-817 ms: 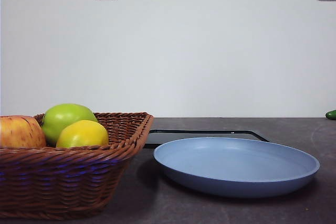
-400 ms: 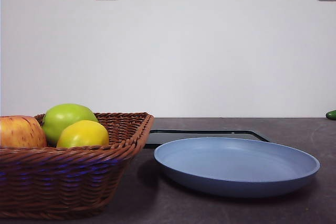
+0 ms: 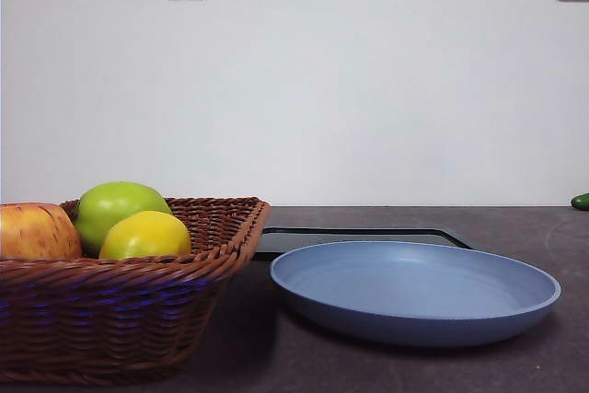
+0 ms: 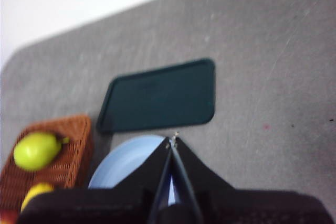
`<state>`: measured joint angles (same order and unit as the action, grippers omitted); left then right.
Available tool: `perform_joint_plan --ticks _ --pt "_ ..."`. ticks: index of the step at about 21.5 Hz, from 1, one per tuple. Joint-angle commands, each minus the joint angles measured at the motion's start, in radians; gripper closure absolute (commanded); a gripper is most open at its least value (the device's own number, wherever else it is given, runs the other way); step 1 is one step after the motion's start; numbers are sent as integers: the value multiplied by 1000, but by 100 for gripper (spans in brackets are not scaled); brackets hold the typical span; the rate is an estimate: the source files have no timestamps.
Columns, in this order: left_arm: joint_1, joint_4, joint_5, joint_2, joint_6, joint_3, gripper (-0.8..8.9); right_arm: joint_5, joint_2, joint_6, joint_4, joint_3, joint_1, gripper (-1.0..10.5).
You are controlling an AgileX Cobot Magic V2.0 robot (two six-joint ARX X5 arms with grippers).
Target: Take the lemon from the basket,put the lemon in the plate,hand out the plate
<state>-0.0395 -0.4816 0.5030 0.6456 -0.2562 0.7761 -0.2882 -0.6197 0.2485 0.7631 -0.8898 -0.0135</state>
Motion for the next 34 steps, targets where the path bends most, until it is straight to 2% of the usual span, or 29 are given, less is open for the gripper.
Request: perform_joint_plan --ticks 1,7,9,11,12,13,14,15,16,21,24,28,34 --pt "-2 -31 66 82 55 67 806 -51 -96 -116 62 -79 -2 943" --pt "-48 -240 68 248 172 206 806 -149 -286 -196 181 -138 -3 935" --pt "-79 -325 25 301 212 240 807 -178 -360 -227 209 -138 -4 886" --pt "-109 -340 14 331 232 244 802 -175 -429 -242 206 -138 -10 807" --pt "-122 -336 11 338 231 244 772 -175 -463 -243 202 -138 -11 758" --pt "-130 -331 10 340 231 244 697 -174 -491 -243 198 -138 -15 725" --pt "-137 -320 9 340 231 244 572 -174 -524 -243 193 -138 -21 697" --pt "-144 -307 9 340 229 244 505 -174 -554 -243 190 -138 -27 695" --pt "-152 -296 9 340 222 244 482 -173 -589 -244 188 -137 -38 695" --pt "-180 -298 24 340 206 244 478 -143 -771 -239 138 -130 -101 700" --pt "-190 -298 23 340 198 244 478 -94 -892 -220 73 -130 -139 702" --pt "-190 -309 23 340 196 244 478 -97 -1015 -212 -5 -130 -168 702" --pt "-190 -320 22 340 196 244 478 -106 -1083 -212 -48 -130 -192 739"
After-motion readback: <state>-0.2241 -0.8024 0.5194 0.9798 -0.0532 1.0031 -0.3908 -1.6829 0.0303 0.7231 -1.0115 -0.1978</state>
